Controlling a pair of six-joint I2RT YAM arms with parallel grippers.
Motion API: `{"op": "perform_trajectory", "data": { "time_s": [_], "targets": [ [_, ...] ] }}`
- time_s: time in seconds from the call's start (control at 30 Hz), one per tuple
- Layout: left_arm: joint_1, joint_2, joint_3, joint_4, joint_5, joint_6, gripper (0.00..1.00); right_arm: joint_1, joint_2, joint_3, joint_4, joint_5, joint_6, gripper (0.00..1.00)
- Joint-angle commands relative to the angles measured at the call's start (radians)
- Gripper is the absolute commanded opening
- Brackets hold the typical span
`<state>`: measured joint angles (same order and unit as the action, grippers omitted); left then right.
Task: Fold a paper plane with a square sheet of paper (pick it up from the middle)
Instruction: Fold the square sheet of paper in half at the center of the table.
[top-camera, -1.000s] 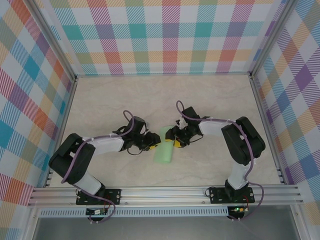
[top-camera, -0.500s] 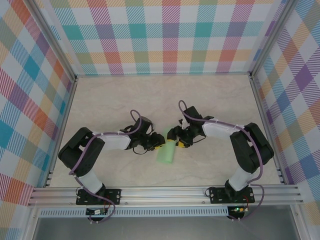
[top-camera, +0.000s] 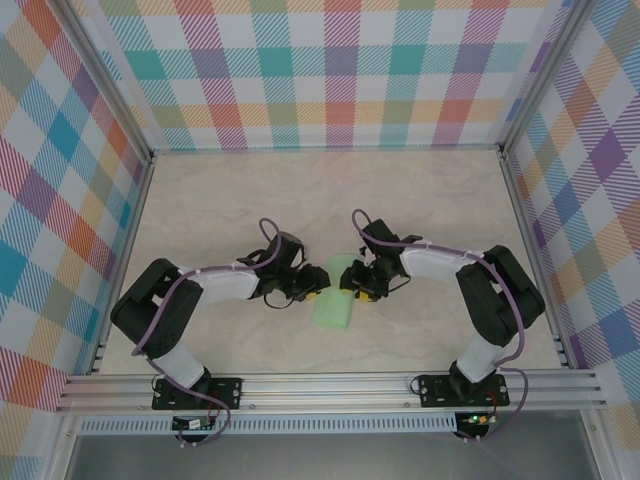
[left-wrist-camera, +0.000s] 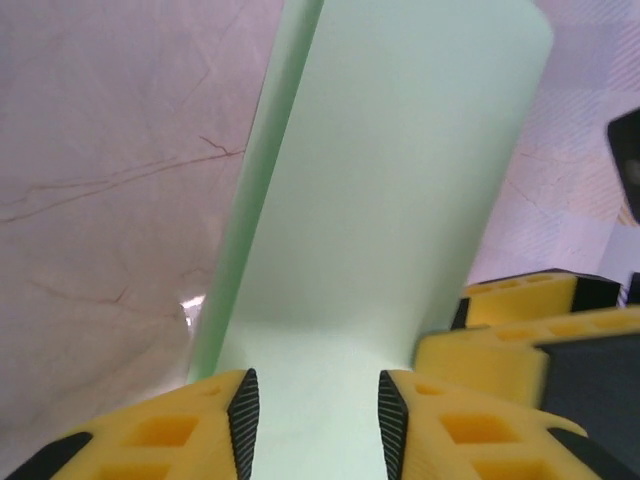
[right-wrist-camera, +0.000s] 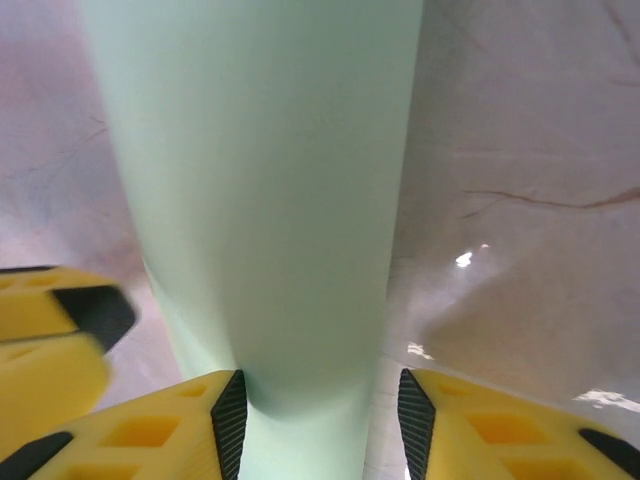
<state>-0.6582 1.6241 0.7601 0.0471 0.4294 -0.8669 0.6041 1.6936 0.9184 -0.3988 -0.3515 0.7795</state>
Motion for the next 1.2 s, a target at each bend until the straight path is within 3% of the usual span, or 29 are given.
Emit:
{"op": "perform_trajectory", "data": {
  "time_s": [0.0,0.17,0.63,1.17],
  "targets": [
    [-0.011,-0.106,0.022,-0.113,-0.09,0.046,0.44,0.0,0.036,0.019,-0.058,0.031,-0.064,0.46],
    [-0.009,-0.162,0.019,-0.205,-0.175,0.052,0.47,0.0,0.092,0.07,-0.12,0.06,-0.121,0.46],
    [-0.002,-0.176,-0.012,-0.173,-0.234,-0.034,0.48,-0.001,0.12,0.152,-0.13,0.056,-0.115,0.45],
    [0.019,-0.173,-0.01,-0.178,-0.219,-0.03,0.48,0.0,0.153,0.248,-0.224,0.105,-0.113,0.44]
  ]
}}
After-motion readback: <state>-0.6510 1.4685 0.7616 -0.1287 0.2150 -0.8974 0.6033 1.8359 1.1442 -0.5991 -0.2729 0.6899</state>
